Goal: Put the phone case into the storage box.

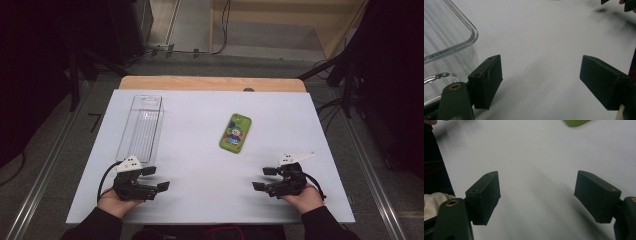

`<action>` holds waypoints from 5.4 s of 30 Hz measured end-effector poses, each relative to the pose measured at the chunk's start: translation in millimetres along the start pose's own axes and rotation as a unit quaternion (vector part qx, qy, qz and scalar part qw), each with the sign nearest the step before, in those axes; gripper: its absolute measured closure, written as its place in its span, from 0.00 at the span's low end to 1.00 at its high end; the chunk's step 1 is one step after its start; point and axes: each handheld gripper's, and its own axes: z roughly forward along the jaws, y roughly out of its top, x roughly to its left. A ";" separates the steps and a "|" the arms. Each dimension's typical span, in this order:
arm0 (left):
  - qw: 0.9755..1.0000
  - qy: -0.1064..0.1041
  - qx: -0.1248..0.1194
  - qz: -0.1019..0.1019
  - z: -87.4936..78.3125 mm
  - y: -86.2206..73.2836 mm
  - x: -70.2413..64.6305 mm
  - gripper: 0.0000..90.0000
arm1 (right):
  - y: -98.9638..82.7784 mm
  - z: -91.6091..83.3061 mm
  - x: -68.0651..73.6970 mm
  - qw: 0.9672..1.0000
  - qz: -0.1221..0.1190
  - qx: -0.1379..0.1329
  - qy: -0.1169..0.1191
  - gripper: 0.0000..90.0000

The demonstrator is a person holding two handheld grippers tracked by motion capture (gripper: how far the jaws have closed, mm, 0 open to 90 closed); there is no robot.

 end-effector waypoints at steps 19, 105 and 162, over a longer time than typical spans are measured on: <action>1.000 -0.004 0.001 0.000 0.5 0.6 1.4 0.21 | -0.3 -0.1 -1.1 1.000 0.010 -0.007 -0.003 0.21; 1.000 -0.013 0.005 -0.002 0.2 -0.2 3.4 0.21 | 84.6 15.0 -3.8 1.000 -0.009 0.012 -0.011 0.26; 1.000 -0.017 0.005 -0.002 0.5 -0.4 3.9 0.21 | 150.3 67.8 -13.4 0.999 -0.016 0.025 -0.018 0.28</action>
